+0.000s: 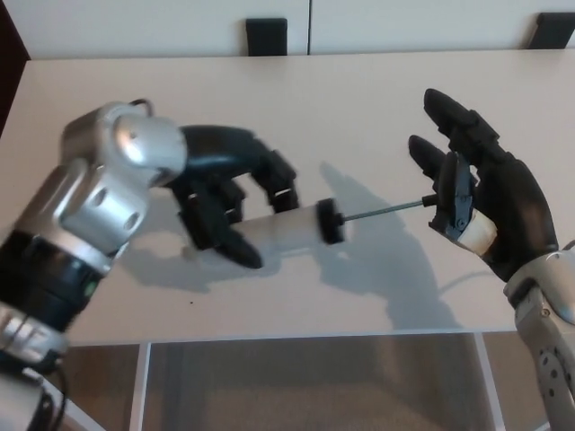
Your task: The robot walks towards a desk on which an air pump is kept in the middle. It lifts it up and holds it with its left hand and uses its right hand to compress it by pushing its handle inwards.
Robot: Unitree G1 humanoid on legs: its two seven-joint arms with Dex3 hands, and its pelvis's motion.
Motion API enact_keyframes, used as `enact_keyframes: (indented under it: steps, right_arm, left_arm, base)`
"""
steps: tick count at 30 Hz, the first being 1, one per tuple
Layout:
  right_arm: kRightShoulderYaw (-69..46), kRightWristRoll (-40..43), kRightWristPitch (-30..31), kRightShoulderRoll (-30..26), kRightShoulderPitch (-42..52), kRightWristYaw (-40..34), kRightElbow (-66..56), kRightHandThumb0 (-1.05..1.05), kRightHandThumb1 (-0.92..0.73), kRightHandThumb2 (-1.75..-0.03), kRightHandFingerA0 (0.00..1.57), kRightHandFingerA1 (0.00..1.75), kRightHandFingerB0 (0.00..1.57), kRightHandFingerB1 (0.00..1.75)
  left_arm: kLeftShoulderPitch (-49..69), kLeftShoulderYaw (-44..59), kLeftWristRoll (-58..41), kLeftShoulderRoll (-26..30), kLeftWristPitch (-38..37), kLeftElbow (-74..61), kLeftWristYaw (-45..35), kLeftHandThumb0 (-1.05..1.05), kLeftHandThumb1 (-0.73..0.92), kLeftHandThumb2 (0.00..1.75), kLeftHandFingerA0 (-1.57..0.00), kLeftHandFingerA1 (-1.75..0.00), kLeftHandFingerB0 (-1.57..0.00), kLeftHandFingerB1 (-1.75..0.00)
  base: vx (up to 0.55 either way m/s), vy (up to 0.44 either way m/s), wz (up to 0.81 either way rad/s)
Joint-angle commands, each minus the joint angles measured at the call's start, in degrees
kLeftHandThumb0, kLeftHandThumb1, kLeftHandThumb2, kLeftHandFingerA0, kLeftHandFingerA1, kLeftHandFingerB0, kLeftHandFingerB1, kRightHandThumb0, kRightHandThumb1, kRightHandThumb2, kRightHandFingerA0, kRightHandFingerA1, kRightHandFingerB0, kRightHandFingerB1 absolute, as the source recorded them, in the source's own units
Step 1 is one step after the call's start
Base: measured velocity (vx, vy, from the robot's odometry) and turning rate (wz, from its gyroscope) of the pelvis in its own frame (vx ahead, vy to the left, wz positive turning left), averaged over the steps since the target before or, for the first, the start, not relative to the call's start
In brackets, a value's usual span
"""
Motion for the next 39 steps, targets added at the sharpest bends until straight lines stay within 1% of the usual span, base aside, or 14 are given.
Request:
enact_keyframes:
  steps: [1, 5, 7, 8, 13, 14, 22, 23, 26, 29, 30, 34, 35, 39]
  right_arm:
    - [1.26, -6.19, -5.05, 0.38, -0.36, -4.85, 1.11, -0.85, -0.84, -1.18, 0.09, 0.3, 0.09, 0.24]
    - [0.42, -6.38, -6.34, 0.5, -0.02, -5.88, 1.93, -0.83, -0.85, -1.19, 0.08, 0.3, 0.08, 0.23]
    - [0.34, -6.47, -6.96, 0.63, 0.11, -6.08, 2.35, -0.82, -0.85, -1.19, 0.08, 0.31, 0.08, 0.24]
    - [0.34, -6.63, -7.32, 0.69, 0.16, -6.22, 2.58, -0.79, -0.92, -0.82, 0.06, 0.26, 0.05, 0.22]
    - [0.03, -6.66, -7.7, 1.02, -0.08, -6.56, 3.25, -0.8, -0.91, -0.81, 0.07, 0.26, 0.04, 0.22]
    - [-0.06, -6.41, -7.61, 1.18, -0.21, -6.46, 3.32, -0.84, -0.84, -1.18, 0.09, 0.3, 0.08, 0.23]
    - [-0.09, -6.55, -8.4, 1.75, -0.37, -6.76, 3.92, -0.84, -0.84, -1.18, 0.09, 0.32, 0.09, 0.24]
    - [-0.14, -6.4, -8.33, 1.84, -0.3, -6.72, 3.84, -0.87, -0.83, -0.94, 0.1, 0.29, 0.06, 0.21]
    - [-0.23, -6.15, -8.34, 1.96, -0.28, -6.56, 3.85, -0.84, -0.84, -1.18, 0.09, 0.31, 0.09, 0.24]
    - [-0.53, -5.32, -8.53, 2.1, -0.17, -5.79, 3.99, -0.84, -0.84, -1.18, 0.09, 0.29, 0.08, 0.22]
    - [-0.91, -4.85, -8.22, 2.34, -0.08, -5.98, 3.66, -0.82, -0.85, -1.17, 0.08, 0.28, 0.07, 0.21]
    - [-3.08, -3.18, -7.71, 1.92, 0.47, -6.14, 2.32, -0.85, -0.88, -1.18, 0.06, 0.19, 0.06, 0.14]
    - [-3.88, -2.84, -7.59, 1.57, 0.6, -6.12, 2.04, -0.87, -0.89, -1.19, 0.06, 0.16, 0.05, 0.13]
    - [-6.25, -2.1, -7.15, 0.03, 0.65, -5.56, 1.33, -0.89, -0.91, -1.21, 0.01, 0.12, 0.01, 0.11]
  left_arm:
    - [-4.09, -3.11, 3.4, -6.69, 4.84, 0.47, 5.78, -0.26, 0.74, 0.61, -0.79, -0.75, -0.54, -0.49]
    - [-4.7, -3.87, 4.42, -9.13, 8.3, 1.19, 7.47, -0.3, 0.75, 0.63, -0.76, -0.77, -0.39, -0.47]
    - [-4.8, -3.74, 4.26, -9.5, 8.72, 1.53, 7.55, -0.31, 0.75, 0.62, -0.79, -0.76, -0.55, -0.51]
    - [-4.77, -3.85, 4.42, -9.5, 8.38, 1.61, 7.64, -0.33, 0.76, 0.62, -0.78, -0.71, -0.54, -0.49]
    - [-5.04, -4.41, 5.14, -9.27, 6.78, 2.11, 8.29, -0.35, 0.74, 0.62, -0.8, -0.78, -0.54, -0.5]
    - [-5.36, -4.45, 5.22, -9.25, 7.44, 2.28, 8.14, -0.33, 0.74, 0.61, -0.78, -0.79, -0.47, -0.48]
    - [-5.42, -3.83, 3.98, -8.87, 6.58, 3.2, 8.21, -0.34, 0.75, 0.62, -0.85, -0.8, -0.58, -0.45]
    - [-5.39, -3.59, 3.65, -8.95, 6.77, 3.38, 8.14, -0.33, 0.74, 0.62, -0.83, -0.79, -0.57, -0.43]
    - [-5.44, -3.28, 3.18, -9.0, 6.88, 3.89, 8.01, -0.33, 0.74, 0.62, -0.87, -0.82, -0.58, -0.43]
    - [-5.45, -3.99, 3.68, -7.81, 4.8, 3.95, 7.47, -0.31, 0.74, 0.62, -0.77, -0.71, -0.51, -0.41]
    - [-5.66, -4.79, 4.75, -6.88, 4.21, 3.81, 7.44, -0.18, 0.66, 0.7, -0.86, -0.93, -0.71, -0.76]
    - [-6.38, -8.0, 9.6, -3.4, 2.19, 5.07, 9.35, -0.1, 0.7, 0.69, -0.85, -0.93, -0.71, -0.97]
    - [-6.5, -8.97, 10.96, -2.39, 1.53, 5.8, 10.45, -0.14, 0.73, 0.61, -0.89, -0.86, -0.63, -0.49]
    - [-6.67, -10.57, 13.15, 0.07, -0.72, 8.76, 13.47, -0.15, 0.71, 0.61, -0.9, -0.85, -0.45, -0.39]
  base:
    - [0.0, 0.0, 0.0]
    - [0.0, 0.0, 0.0]
    - [0.0, 0.0, 0.0]
    - [0.0, 0.0, 0.0]
    - [0.0, 0.0, 0.0]
    - [0.0, 0.0, 0.0]
    - [0.0, 0.0, 0.0]
    - [0.0, 0.0, 0.0]
    - [0.0, 0.0, 0.0]
    - [0.0, 0.0, 0.0]
    - [0.0, 0.0, 0.0]
    - [0.0, 0.0, 0.0]
    - [0.0, 0.0, 0.0]
    - [0.0, 0.0, 0.0]
